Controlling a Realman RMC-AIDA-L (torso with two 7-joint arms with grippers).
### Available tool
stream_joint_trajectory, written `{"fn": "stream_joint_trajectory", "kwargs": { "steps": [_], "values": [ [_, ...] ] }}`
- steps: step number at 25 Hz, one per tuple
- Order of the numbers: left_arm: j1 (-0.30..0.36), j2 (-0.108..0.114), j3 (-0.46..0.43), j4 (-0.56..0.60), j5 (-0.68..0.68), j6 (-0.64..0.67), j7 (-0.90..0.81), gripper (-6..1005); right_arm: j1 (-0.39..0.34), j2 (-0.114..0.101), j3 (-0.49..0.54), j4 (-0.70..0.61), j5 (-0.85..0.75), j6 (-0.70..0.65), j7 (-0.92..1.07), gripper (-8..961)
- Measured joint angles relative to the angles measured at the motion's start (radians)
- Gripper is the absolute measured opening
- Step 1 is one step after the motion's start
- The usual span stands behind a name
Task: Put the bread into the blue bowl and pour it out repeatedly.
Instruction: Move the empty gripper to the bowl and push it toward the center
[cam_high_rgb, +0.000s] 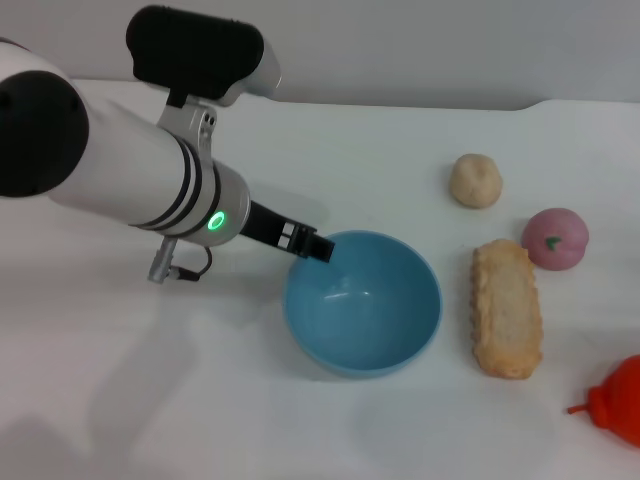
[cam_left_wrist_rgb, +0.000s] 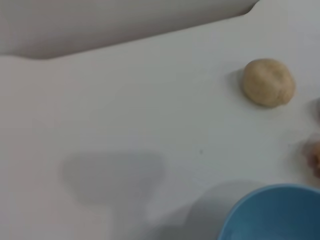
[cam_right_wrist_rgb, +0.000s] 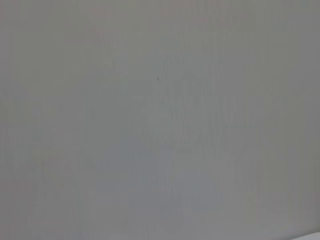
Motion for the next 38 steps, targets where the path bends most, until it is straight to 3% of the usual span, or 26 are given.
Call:
{"fn": "stream_joint_trajectory", "kwargs": {
  "steps": [15, 27, 38],
  "values": [
    [-0.081, 0.000, 0.008, -0.176, -0.080, -0.008, 0.009, 719, -0.002, 0.000, 0.000, 0.002, 0.000, 0.007, 0.000, 444],
    [-0.167, -0.005, 0.009, -0.417, -0.201, 0.112, 0.091, 691, 0.004, 0.000, 0.000, -0.002, -0.008, 0.007, 0.000, 444],
    [-0.172, -0.002, 0.002, -0.448, -0.232, 0.134, 0.124, 665, -0.002, 0.000, 0.000, -0.002, -0.010, -0.008, 0.000, 445]
  ]
}}
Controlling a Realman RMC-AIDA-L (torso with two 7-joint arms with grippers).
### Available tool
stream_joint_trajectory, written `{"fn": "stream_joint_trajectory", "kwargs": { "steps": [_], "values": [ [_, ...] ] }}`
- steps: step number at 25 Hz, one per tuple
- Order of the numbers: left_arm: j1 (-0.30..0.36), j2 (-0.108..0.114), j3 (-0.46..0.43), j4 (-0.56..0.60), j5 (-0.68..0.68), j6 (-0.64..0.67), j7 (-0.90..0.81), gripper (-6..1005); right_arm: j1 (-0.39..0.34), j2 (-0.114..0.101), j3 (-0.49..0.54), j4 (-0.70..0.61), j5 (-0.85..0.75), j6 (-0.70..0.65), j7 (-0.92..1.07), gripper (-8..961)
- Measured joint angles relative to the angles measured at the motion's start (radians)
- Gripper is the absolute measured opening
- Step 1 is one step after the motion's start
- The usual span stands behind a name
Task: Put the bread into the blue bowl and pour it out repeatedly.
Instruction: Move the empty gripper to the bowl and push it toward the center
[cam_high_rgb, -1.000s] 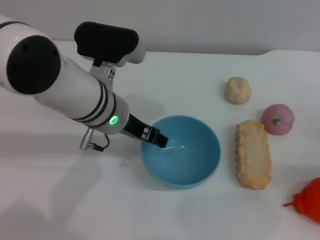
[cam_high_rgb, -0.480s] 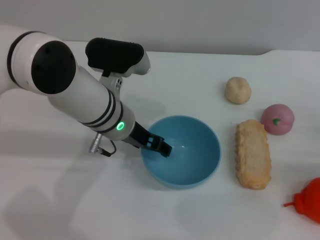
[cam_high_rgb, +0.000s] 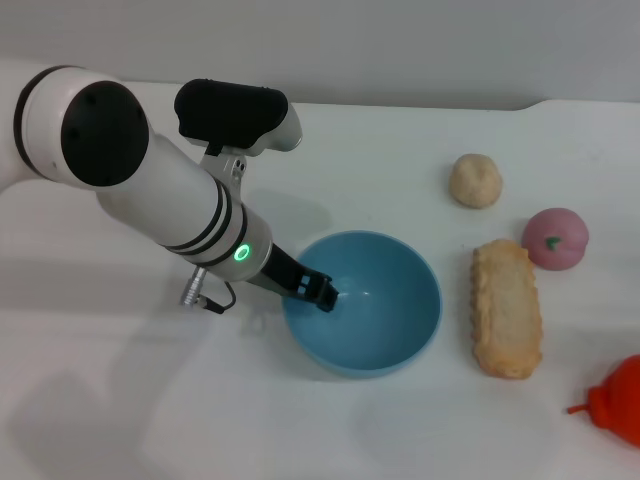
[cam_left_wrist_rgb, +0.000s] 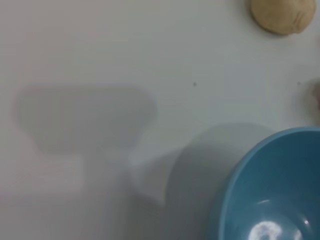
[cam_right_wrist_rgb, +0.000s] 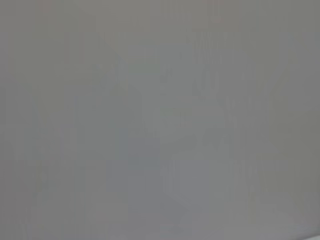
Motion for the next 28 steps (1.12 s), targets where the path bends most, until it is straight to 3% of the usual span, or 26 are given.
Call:
{"fn": "stream_joint_trajectory", "kwargs": {
  "steps": [2, 7, 10, 16, 21, 25, 26, 27, 28],
  "values": [
    [0.000, 0.000, -0.003, -0.013, 0.000, 0.002, 0.005, 660, -0.001, 0.001, 0.000, 0.003, 0.000, -0.016, 0.000, 445],
    [0.000, 0.000, -0.007, -0.022, 0.000, 0.007, 0.003, 406, -0.002, 0.002, 0.000, 0.013, 0.000, -0.065, 0.009, 445],
    [0.000, -0.002, -0.030, -0.023, -0.004, 0.008, -0.003, 171, -0.003, 0.003, 0.000, 0.036, -0.006, -0.141, 0.083, 445],
    [0.004, 0.002, -0.061, -0.024, -0.048, 0.011, 0.004, 77, 0.001, -0.005, -0.002, -0.021, -0.148, -0.222, 0.458, 445],
    [0.007, 0.002, -0.058, -0.025, -0.050, 0.012, 0.004, -2, -0.010, -0.012, -0.001, -0.209, -0.340, -0.196, 0.898, 444],
    [0.004, 0.002, -0.056, -0.025, -0.051, 0.010, 0.006, -1, -0.008, -0.019, -0.002, -0.415, -0.615, -0.181, 1.235, 444],
    [0.003, 0.002, -0.056, -0.025, -0.051, 0.009, 0.006, -1, -0.002, -0.021, -0.001, -0.476, -0.722, -0.180, 1.324, 444],
    [0.001, 0.002, -0.056, -0.025, -0.051, 0.008, 0.007, -1, 0.021, -0.029, -0.002, -0.591, -0.934, -0.187, 1.506, 444],
    [-0.001, 0.002, -0.055, -0.024, -0.051, 0.007, 0.008, -1, 0.021, -0.029, -0.002, -0.591, -0.934, -0.187, 1.506, 444]
  ]
}}
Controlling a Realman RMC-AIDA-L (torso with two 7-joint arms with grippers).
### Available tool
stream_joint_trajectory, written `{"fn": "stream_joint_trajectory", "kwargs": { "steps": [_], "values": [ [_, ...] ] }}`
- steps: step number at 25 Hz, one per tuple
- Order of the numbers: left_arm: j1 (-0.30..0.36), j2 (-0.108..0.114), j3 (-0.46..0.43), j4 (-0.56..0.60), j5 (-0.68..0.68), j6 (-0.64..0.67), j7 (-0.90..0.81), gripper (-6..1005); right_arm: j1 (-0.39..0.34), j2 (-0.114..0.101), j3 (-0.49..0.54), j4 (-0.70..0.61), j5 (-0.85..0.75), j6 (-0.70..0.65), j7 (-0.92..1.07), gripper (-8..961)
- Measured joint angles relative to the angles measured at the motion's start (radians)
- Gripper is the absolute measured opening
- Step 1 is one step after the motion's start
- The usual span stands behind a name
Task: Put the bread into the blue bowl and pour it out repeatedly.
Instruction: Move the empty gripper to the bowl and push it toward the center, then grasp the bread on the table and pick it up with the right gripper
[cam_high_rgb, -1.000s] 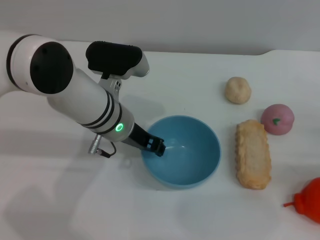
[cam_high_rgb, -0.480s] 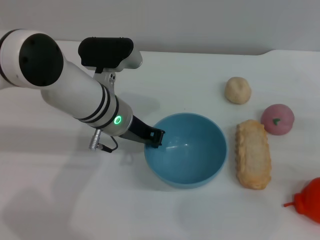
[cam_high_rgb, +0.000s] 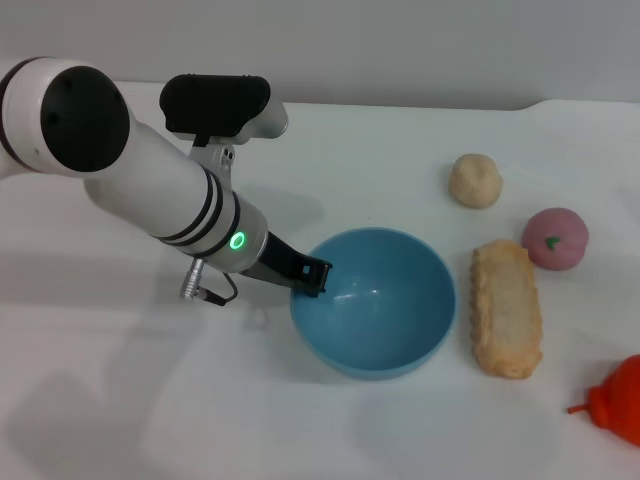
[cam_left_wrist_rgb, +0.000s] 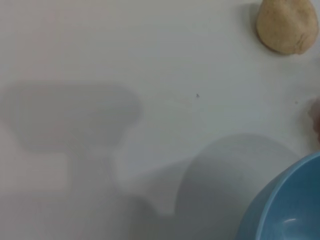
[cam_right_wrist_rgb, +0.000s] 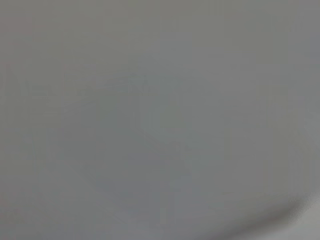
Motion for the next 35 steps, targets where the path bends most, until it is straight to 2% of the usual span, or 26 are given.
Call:
{"fn": "stream_joint_trajectory", "kwargs": {
  "steps": [3, 5, 8, 12, 17, 18, 19, 22, 25, 29, 35],
  "values": [
    [-0.002, 0.000, 0.004, 0.004, -0.001, -0.003, 0.001, -1, 0.053, -0.024, -0.001, -0.133, -0.351, -0.057, 0.256, 444],
    [-0.003, 0.000, 0.005, 0.006, -0.001, -0.004, 0.002, -2, 0.092, -0.038, -0.001, -0.172, -0.518, -0.117, 0.354, 444],
    [-0.005, -0.001, 0.005, 0.008, -0.002, -0.008, 0.010, -2, 0.137, -0.049, -0.014, -0.186, -0.628, -0.195, 0.396, 444],
    [-0.011, -0.002, 0.004, 0.009, -0.002, -0.017, 0.012, -1, 0.183, -0.052, -0.146, -0.191, -0.687, -0.250, 0.434, 445],
    [-0.015, -0.003, 0.003, 0.010, -0.002, -0.022, 0.013, -1, 0.223, -0.029, -0.334, -0.184, -0.736, -0.220, 0.505, 445],
    [-0.015, -0.003, 0.002, 0.010, -0.002, -0.023, 0.013, -2, 0.228, -0.022, -0.352, -0.183, -0.750, -0.211, 0.514, 445],
    [-0.015, -0.003, 0.001, 0.010, -0.002, -0.023, 0.013, -2, 0.238, -0.004, -0.371, -0.181, -0.783, -0.186, 0.528, 445],
    [-0.015, -0.003, 0.000, 0.011, -0.002, -0.023, 0.013, -2, 0.246, 0.008, -0.379, -0.176, -0.810, -0.166, 0.535, 445],
    [-0.016, -0.003, -0.003, 0.012, -0.002, -0.023, 0.013, -2, 0.259, 0.015, -0.387, -0.143, -0.824, -0.134, 0.536, 445],
    [-0.020, -0.003, -0.004, 0.012, -0.002, -0.022, 0.013, -1, 0.292, 0.018, -0.400, -0.030, -0.823, -0.044, 0.534, 444],
    [-0.027, -0.003, -0.004, 0.012, -0.002, -0.022, 0.013, -2, 0.335, 0.023, -0.495, 0.097, -0.820, 0.088, 0.531, 444]
  ]
}}
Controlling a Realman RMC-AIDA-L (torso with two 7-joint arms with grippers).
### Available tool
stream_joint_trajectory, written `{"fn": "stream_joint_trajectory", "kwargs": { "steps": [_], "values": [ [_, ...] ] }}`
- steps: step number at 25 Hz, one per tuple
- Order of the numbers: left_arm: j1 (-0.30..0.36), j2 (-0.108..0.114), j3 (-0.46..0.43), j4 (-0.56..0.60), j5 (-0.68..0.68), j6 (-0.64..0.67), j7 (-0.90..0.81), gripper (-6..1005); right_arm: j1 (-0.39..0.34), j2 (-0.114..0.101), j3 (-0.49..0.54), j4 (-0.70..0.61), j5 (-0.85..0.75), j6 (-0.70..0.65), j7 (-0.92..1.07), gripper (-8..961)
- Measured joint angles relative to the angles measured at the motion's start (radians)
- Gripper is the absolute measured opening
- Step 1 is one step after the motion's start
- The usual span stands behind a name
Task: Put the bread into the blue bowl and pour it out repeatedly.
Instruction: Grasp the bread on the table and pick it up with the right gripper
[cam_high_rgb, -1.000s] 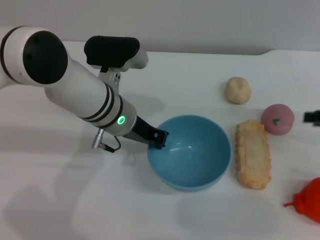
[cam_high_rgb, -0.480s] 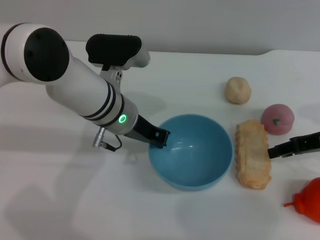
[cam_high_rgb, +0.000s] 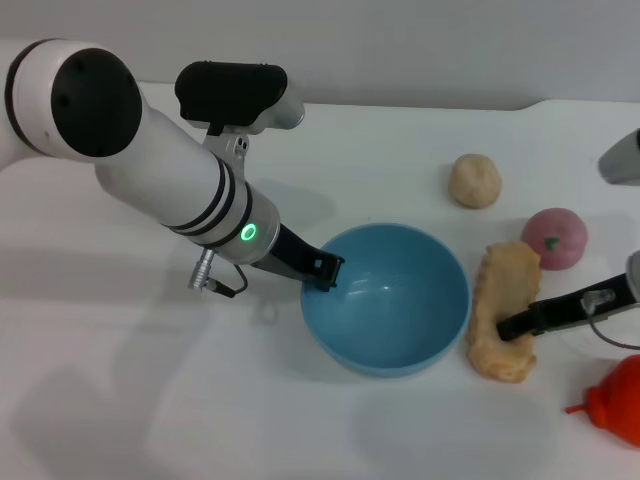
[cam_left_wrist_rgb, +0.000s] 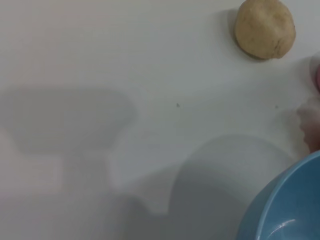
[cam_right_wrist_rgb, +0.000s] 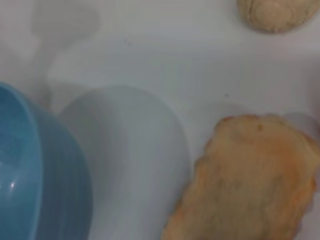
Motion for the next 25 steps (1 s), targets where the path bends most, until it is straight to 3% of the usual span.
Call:
{"fn": "stream_joint_trajectory", "kwargs": {
  "steps": [10, 18, 25],
  "values": [
    [-0.001, 0.000, 0.000, 0.000, 0.000, 0.000, 0.000, -2, -0.011, 0.004, -0.034, -0.004, 0.005, 0.052, -0.002, 423],
    [-0.007, 0.002, 0.000, 0.000, 0.000, -0.001, 0.000, -1, -0.054, 0.000, -0.027, -0.098, 0.030, 0.026, -0.013, 251],
    [-0.008, 0.003, 0.000, 0.000, 0.000, -0.002, 0.000, -2, -0.117, -0.003, -0.023, -0.239, 0.164, -0.080, -0.072, 171]
  ]
}}
